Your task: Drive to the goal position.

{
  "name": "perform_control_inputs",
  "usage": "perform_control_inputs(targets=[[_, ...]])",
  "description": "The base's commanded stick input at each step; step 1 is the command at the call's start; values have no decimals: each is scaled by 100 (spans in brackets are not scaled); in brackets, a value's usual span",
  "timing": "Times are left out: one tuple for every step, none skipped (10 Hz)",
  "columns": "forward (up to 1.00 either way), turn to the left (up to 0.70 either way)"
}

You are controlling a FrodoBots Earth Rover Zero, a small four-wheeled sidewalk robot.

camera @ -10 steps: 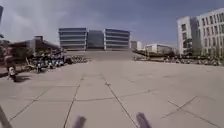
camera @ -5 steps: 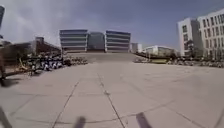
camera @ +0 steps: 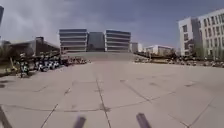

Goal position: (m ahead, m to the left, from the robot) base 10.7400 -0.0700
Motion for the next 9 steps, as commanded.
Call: perform_control_inputs(targets=[[100,0],[100,0],[100,30],[100,9],[100,0],[100,0],[100,0],[100,0],[100,0]])
